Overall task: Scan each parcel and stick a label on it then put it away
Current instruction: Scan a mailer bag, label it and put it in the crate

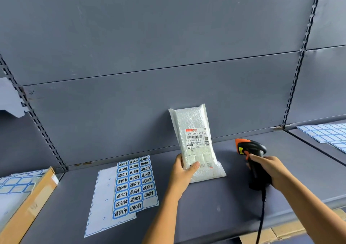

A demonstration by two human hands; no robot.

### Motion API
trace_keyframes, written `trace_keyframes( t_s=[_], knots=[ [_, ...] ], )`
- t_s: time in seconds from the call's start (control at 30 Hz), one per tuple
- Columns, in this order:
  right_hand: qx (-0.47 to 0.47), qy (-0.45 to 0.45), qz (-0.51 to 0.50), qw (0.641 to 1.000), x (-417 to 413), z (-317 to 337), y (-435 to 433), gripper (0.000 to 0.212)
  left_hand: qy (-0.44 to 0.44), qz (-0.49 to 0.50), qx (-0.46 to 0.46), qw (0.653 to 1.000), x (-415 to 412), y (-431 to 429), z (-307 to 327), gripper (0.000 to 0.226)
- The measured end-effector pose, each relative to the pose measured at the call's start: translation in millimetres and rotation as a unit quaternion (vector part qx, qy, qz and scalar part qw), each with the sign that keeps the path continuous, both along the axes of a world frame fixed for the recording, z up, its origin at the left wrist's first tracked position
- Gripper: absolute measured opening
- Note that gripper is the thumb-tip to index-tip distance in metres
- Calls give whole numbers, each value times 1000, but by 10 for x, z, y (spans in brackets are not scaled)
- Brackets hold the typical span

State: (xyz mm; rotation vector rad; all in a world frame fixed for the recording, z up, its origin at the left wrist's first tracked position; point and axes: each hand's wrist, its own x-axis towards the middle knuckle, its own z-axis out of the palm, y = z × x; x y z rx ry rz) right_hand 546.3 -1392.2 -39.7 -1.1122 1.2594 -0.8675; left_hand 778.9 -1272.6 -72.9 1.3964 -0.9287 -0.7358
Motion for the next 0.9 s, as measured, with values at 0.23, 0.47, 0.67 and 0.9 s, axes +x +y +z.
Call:
trace_keyframes(
  t_s=[0.23, 0.47, 0.67, 0.9],
  knots=[
    [-107, 330, -16, 938, 93, -11, 7, 44, -8, 3, 2, 1000, 6, 4, -7, 37],
    [-279, 377, -153, 870, 181, -42, 208, 60, -8, 1, 10, 1000, 2, 18, 7, 35],
    [-279, 131, 93, 947, 613, 91, 497, 36, -6, 6, 12, 1000, -3, 3, 2, 34],
    [-210, 70, 192, 956, 760, 45, 714, 46, 1, -38, 100, 994, -23, 185, 213, 38]
  ],
)
